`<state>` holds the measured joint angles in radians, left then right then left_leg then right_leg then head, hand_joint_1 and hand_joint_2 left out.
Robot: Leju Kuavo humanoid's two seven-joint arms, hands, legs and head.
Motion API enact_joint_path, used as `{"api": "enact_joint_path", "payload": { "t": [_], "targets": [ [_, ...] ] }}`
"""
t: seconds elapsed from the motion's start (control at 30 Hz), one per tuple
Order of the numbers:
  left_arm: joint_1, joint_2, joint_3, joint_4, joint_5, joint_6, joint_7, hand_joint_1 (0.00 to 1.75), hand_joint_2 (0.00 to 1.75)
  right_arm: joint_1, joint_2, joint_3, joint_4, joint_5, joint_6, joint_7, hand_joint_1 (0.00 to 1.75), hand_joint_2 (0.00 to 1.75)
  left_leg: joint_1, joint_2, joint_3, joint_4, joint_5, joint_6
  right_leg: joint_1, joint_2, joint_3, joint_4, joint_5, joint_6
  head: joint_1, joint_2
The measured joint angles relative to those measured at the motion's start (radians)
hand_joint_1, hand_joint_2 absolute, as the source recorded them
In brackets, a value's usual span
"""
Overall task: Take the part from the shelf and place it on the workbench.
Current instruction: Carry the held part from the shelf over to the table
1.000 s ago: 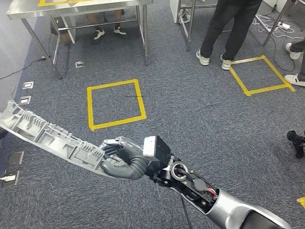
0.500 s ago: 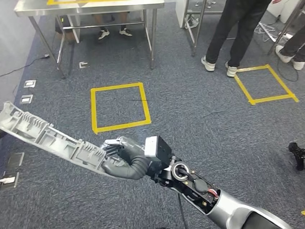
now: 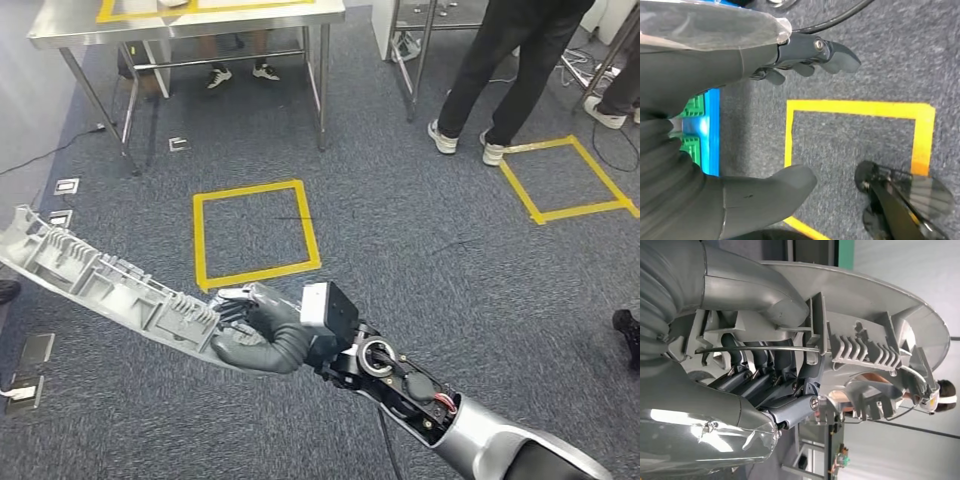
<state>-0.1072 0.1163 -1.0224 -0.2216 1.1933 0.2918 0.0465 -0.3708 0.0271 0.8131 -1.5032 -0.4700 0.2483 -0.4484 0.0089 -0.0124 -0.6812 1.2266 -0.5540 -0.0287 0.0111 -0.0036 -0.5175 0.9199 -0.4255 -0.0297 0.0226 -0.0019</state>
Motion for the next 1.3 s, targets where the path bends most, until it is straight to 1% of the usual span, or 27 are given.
{"api": "enact_joint_path", "payload": {
  "t": [0.03, 0.07, 0.13, 0.17, 0.2, 0.23, 0.33, 0.37, 0.4, 0.5, 0.53, 0.57, 0.6, 0.67, 0.7, 0.73, 0.83, 0.9, 0.93, 1.0, 1.03, 1.07, 1.1, 1.17, 1.2, 1.23, 1.3],
  "targets": [
    [0.001, 0.001, 0.0, 0.0, -0.001, 0.0, 0.0, 0.0, 1.75, 0.001, 0.0, 0.0, 0.0, 0.0, 0.0, 0.0, 1.75, 1.75, 0.005, 0.001, -0.025, 0.018, -0.001, -0.005, -0.003, 0.001, 0.006, 0.0, -0.006, 0.002, -0.001, 0.0],
    [0.002, 0.002, 0.0, 0.0, -0.003, 0.0, -0.001, 0.0, 1.75, 0.001, 0.0, 0.0, 0.001, 0.0, 0.0, 0.0, 1.75, 1.75, 0.011, 0.002, -0.031, 0.0, 0.02, -0.01, -0.006, 0.003, 0.013, 0.001, -0.013, 0.006, -0.003, 0.0],
    [0.003, 0.003, 0.0, 0.0, -0.008, -0.001, -0.001, 0.0, 1.75, 0.002, 0.0, 0.0, 0.001, 0.0, -0.001, 0.001, 1.75, 1.75, 0.023, 0.006, 0.006, -0.129, 0.113, -0.02, -0.013, 0.005, 0.028, 0.005, -0.03, 0.018, -0.009, 0.0],
    [0.002, 0.004, 0.0, 0.0, -0.01, -0.001, -0.001, 0.0, 1.75, 0.002, 0.0, 0.0, 0.001, 0.0, -0.004, 0.001, 1.75, 1.75, 0.027, 0.009, 0.028, -0.199, 0.149, -0.023, -0.014, 0.006, 0.034, 0.011, -0.04, 0.026, -0.014, 0.0],
    [0.002, 0.004, -0.001, 0.0, -0.012, -0.001, -0.001, 0.0, 1.75, 0.002, 0.0, 0.0, 0.001, 0.0, -0.006, 0.001, 1.75, 1.75, 0.029, 0.012, 0.043, -0.248, 0.171, -0.021, -0.013, 0.006, 0.035, 0.015, -0.05, 0.034, -0.016, 0.0],
    [0.001, 0.004, -0.001, 0.0, -0.012, -0.002, -0.001, 0.0, 1.75, 0.002, 0.0, 0.0, 0.0, 0.0, -0.01, 0.0, 1.75, 1.75, 0.029, 0.013, 0.05, -0.271, 0.178, -0.015, -0.012, 0.007, 0.037, 0.021, -0.057, 0.042, -0.017, 0.0],
    [0.001, 0.004, -0.001, 0.0, -0.012, -0.002, -0.001, 0.0, 1.75, 0.005, -0.001, 0.0, -0.001, 0.0, -0.018, 0.0, 1.75, 1.75, 0.024, 0.009, 0.061, -0.273, 0.172, 0.014, -0.016, 0.006, 0.045, 0.035, -0.074, 0.061, -0.008, 0.0],
    [0.001, 0.004, -0.001, 0.0, -0.012, -0.002, -0.001, 0.0, 1.75, 0.005, -0.001, -0.001, -0.001, -0.001, -0.02, -0.001, 1.75, 1.75, 0.023, 0.008, 0.068, -0.273, 0.168, 0.021, -0.018, 0.006, 0.036, 0.058, -0.085, 0.064, -0.005, 0.0],
    [0.001, 0.004, -0.001, 0.0, -0.011, -0.002, -0.001, 0.0, 1.75, 0.005, -0.002, -0.001, -0.002, -0.001, -0.021, -0.001, 1.75, 1.75, 0.022, 0.008, 0.076, -0.274, 0.163, 0.028, -0.02, 0.005, 0.013, 0.105, -0.103, 0.067, 0.0, 0.0],
    [0.001, 0.004, -0.001, 0.0, -0.007, 0.0, 0.0, 0.0, 1.75, 0.008, -0.004, -0.001, -0.001, -0.002, -0.021, -0.003, 1.75, 1.75, 0.014, 0.007, 0.094, -0.274, 0.146, 0.04, -0.021, 0.006, -0.11, 0.307, -0.179, 0.071, 0.017, 0.0],
    [0.001, 0.004, -0.001, 0.0, -0.005, 0.0, 0.001, 0.0, 1.75, 0.01, -0.005, -0.001, -0.001, -0.003, -0.022, -0.004, 1.75, 1.75, 0.011, 0.005, 0.102, -0.274, 0.14, 0.041, -0.021, 0.006, -0.137, 0.336, -0.187, 0.07, 0.02, 0.0],
    [0.001, 0.004, -0.001, 0.0, -0.003, 0.001, 0.002, 0.0, 1.75, 0.012, -0.005, -0.001, -0.001, -0.003, -0.022, -0.004, 1.75, 1.75, 0.008, 0.003, 0.112, -0.274, 0.132, 0.042, -0.02, 0.006, -0.146, 0.327, -0.174, 0.067, 0.022, 0.0],
    [0.001, 0.004, -0.001, 0.0, -0.003, 0.001, 0.003, 0.0, 1.75, 0.014, -0.005, -0.001, 0.0, -0.004, -0.022, -0.004, 1.75, 1.75, 0.006, 0.001, 0.124, -0.274, 0.124, 0.041, -0.02, 0.006, -0.137, 0.281, -0.137, 0.063, 0.025, 0.0],
    [0.001, 0.002, -0.001, 0.0, -0.002, 0.002, 0.004, 0.0, 1.75, 0.016, -0.005, -0.001, 0.0, -0.008, -0.023, -0.004, 1.75, 1.75, 0.004, -0.002, 0.146, -0.275, 0.109, 0.037, -0.014, 0.006, -0.098, 0.14, -0.039, 0.051, 0.027, 0.0],
    [0.001, 0.001, -0.001, 0.0, -0.002, 0.002, 0.004, 0.0, 1.75, 0.016, -0.005, -0.001, 0.0, -0.01, -0.023, -0.005, 1.75, 1.75, 0.004, -0.004, 0.152, -0.275, 0.103, 0.033, -0.01, 0.006, -0.085, 0.087, -0.011, 0.045, 0.027, 0.0],
    [0.0, 0.0, -0.001, 0.0, -0.002, 0.002, 0.005, 0.0, 1.75, 0.016, -0.005, -0.001, 0.0, -0.013, -0.023, -0.006, 1.75, 1.75, 0.004, -0.005, 0.156, -0.276, 0.099, 0.028, -0.006, 0.005, -0.079, 0.058, 0.004, 0.038, 0.027, 0.0],
    [-0.001, 0.0, -0.001, 0.0, -0.003, 0.002, 0.005, 0.0, 1.75, 0.016, -0.005, -0.002, -0.001, -0.016, -0.023, -0.007, 1.75, 1.75, 0.003, -0.004, 0.165, -0.267, 0.091, 0.012, -0.003, 0.005, -0.061, 0.041, 0.006, 0.02, 0.023, 0.0],
    [-0.002, 0.0, -0.001, 0.0, -0.004, 0.002, 0.005, 0.0, 1.75, 0.016, -0.005, -0.001, -0.002, -0.016, -0.024, -0.007, 1.75, 1.75, 0.005, 0.001, 0.143, -0.211, 0.06, 0.006, -0.007, 0.005, -0.038, 0.033, 0.004, 0.012, 0.014, 0.0],
    [-0.002, 0.0, -0.001, 0.0, -0.005, 0.002, 0.005, 0.0, 1.75, 0.016, -0.005, -0.002, -0.002, -0.016, -0.025, -0.007, 1.75, 1.75, 0.007, 0.003, 0.113, -0.157, 0.036, 0.004, -0.007, 0.004, -0.032, 0.031, 0.002, 0.009, 0.008, 0.0],
    [-0.002, 0.0, -0.001, 0.0, -0.007, 0.002, 0.005, 0.0, 1.75, 0.016, -0.005, -0.002, -0.001, -0.017, -0.029, -0.007, 1.75, 1.75, 0.007, 0.003, 0.028, -0.029, -0.009, -0.002, -0.007, 0.004, -0.026, 0.031, -0.006, 0.004, 0.0, 0.0],
    [-0.001, 0.0, -0.001, 0.0, -0.008, 0.002, 0.005, 0.0, 1.75, 0.017, -0.005, -0.002, -0.001, -0.017, -0.03, -0.007, 1.75, 1.75, 0.007, 0.004, -0.003, 0.007, -0.013, -0.005, -0.006, 0.005, -0.022, 0.031, -0.011, 0.004, -0.003, 0.0],
    [0.001, 0.0, -0.001, 0.0, -0.009, 0.002, 0.005, 0.0, 1.75, 0.017, -0.005, -0.002, -0.001, -0.017, -0.031, -0.006, 1.75, 1.75, 0.008, 0.004, -0.018, 0.007, 0.003, -0.006, -0.006, 0.007, -0.015, 0.031, -0.017, 0.004, -0.005, 0.0],
    [0.001, 0.0, -0.001, 0.0, -0.009, 0.002, 0.005, 0.0, 1.75, 0.018, -0.005, -0.002, 0.0, -0.017, -0.032, -0.006, 1.75, 1.75, 0.008, 0.004, -0.011, -0.033, 0.04, -0.007, -0.007, 0.009, -0.006, 0.031, -0.025, 0.005, -0.007, 0.0],
    [0.002, 0.002, -0.001, 0.0, -0.008, 0.002, 0.005, 0.0, 1.75, 0.02, -0.005, -0.002, 0.0, -0.017, -0.032, -0.006, 1.75, 1.75, 0.008, 0.006, 0.035, -0.173, 0.13, -0.004, -0.007, 0.011, 0.015, 0.032, -0.042, 0.012, -0.012, 0.0],
    [0.002, 0.002, -0.001, 0.0, -0.007, 0.001, 0.005, 0.0, 1.75, 0.021, -0.005, -0.002, 0.0, -0.017, -0.032, -0.006, 1.75, 1.75, 0.006, 0.007, 0.055, -0.228, 0.149, 0.0, -0.006, 0.012, 0.021, 0.032, -0.049, 0.017, -0.014, 0.0],
    [0.001, 0.002, -0.001, 0.0, -0.006, 0.001, 0.005, 0.0, 1.75, 0.021, -0.005, -0.002, 0.0, -0.017, -0.032, -0.006, 1.75, 1.75, 0.003, 0.008, 0.067, -0.26, 0.16, 0.006, -0.005, 0.011, 0.024, 0.033, -0.055, 0.023, -0.016, 0.0],
    [-0.001, 0.002, -0.001, 0.0, -0.006, 0.001, 0.005, 0.0, 1.75, 0.021, -0.005, -0.002, -0.001, -0.017, -0.033, -0.007, 1.75, 1.75, 0.0, 0.007, 0.073, -0.271, 0.152, 0.022, -0.003, 0.011, 0.028, 0.035, -0.062, 0.034, -0.016, 0.0]
  ]
}}
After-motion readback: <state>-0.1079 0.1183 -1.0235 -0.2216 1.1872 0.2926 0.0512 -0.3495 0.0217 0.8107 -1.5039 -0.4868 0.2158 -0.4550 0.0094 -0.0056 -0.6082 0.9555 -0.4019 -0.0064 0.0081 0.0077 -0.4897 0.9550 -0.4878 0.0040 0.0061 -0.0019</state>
